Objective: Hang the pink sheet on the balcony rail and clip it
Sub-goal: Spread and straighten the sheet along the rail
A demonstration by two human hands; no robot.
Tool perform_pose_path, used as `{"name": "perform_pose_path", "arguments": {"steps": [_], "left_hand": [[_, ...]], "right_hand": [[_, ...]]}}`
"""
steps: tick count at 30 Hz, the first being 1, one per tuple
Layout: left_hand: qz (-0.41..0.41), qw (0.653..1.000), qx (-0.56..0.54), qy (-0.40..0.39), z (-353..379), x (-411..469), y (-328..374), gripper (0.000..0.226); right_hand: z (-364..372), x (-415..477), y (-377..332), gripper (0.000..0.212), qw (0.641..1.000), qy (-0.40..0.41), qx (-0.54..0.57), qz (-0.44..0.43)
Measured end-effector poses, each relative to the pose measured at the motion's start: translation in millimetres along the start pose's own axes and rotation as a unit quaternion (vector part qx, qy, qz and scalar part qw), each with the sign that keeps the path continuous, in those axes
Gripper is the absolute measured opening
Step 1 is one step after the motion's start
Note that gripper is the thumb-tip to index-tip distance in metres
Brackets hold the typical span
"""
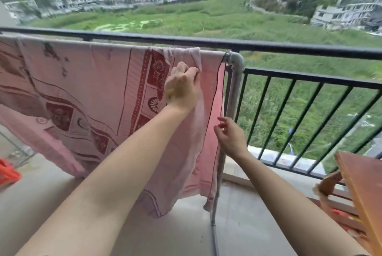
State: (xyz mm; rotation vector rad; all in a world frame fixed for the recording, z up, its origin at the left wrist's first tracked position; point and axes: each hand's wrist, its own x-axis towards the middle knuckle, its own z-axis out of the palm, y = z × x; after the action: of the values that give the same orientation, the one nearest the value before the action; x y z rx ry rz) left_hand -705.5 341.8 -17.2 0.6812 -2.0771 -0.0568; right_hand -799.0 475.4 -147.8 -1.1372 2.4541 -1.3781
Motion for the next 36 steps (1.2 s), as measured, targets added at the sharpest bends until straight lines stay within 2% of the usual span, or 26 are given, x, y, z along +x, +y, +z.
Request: {"name": "perform_pose_path", "arguments": {"steps": [3, 5, 7, 10, 12, 14, 16, 19, 24, 27, 30, 33, 36], "left_hand": [[0.01, 0.999, -0.039, 0.036, -5.4, 4.2, -1.7, 0.027], [0.034, 0.997, -0.047, 0.049, -10.2, 12.3, -1.8, 0.04], [0.062, 0.997, -0.02, 0.046, -15.0, 28.4, 2.2, 0.049], [0.082, 0.996, 0.023, -0.042, -16.5, 55.6, 12.5, 0.053], [0.061, 0.991, -0.031, -0.118, -13.3, 66.5, 18.5, 0.04], [0.018, 0.981, -0.124, -0.146, -9.9, 70.8, 23.5, 0.021], [-0.006, 0.98, -0.154, -0.126, -8.3, 71.1, 28.2, 0.011], [-0.017, 0.979, -0.169, -0.11, -7.0, 72.6, 34.1, 0.009], [-0.067, 0.946, -0.317, -0.021, -24.8, 82.4, 48.9, 0.009], [-0.054, 0.941, -0.333, 0.012, -42.1, 95.1, 54.7, 0.009], [-0.041, 0.935, -0.351, 0.035, -57.3, 107.2, 58.7, 0.008], [-0.042, 0.923, -0.379, 0.048, -71.8, 116.4, 62.5, 0.011], [-0.042, 0.931, -0.352, 0.09, -86.5, 123.9, 61.5, 0.009]], "right_hand": [[-32.2, 24.8, -21.6, 0.026, 0.992, 0.116, 0.057, -0.005], [-48.8, 36.5, -32.2, 0.025, 0.98, 0.18, 0.081, -0.022], [-62.5, 48.0, -40.5, 0.029, 0.974, 0.203, 0.096, -0.036], [-80.1, 64.9, -52.3, 0.041, 0.985, 0.106, 0.122, -0.06], [-88.7, 73.6, -59.4, 0.045, 0.986, 0.022, 0.156, -0.056], [-96.1, 80.2, -62.3, 0.047, 0.979, -0.02, 0.2, -0.03], [-101.9, 84.4, -59.8, 0.048, 0.972, -0.041, 0.232, -0.009], [-103.2, 90.0, -51.9, 0.037, 0.968, -0.046, 0.245, 0.012], [-107.4, 104.3, -46.2, 0.029, 0.96, -0.077, 0.269, 0.03], [-111.9, 114.5, -58.0, 0.031, 0.961, -0.035, 0.273, 0.024], [-112.1, 117.7, -83.8, 0.039, 0.953, -0.002, 0.296, -0.071], [-107.7, 118.6, -111.6, 0.035, 0.964, -0.005, 0.19, -0.185], [-106.0, 130.0, -135.7, 0.026, 0.966, 0.073, 0.143, -0.205]]}}
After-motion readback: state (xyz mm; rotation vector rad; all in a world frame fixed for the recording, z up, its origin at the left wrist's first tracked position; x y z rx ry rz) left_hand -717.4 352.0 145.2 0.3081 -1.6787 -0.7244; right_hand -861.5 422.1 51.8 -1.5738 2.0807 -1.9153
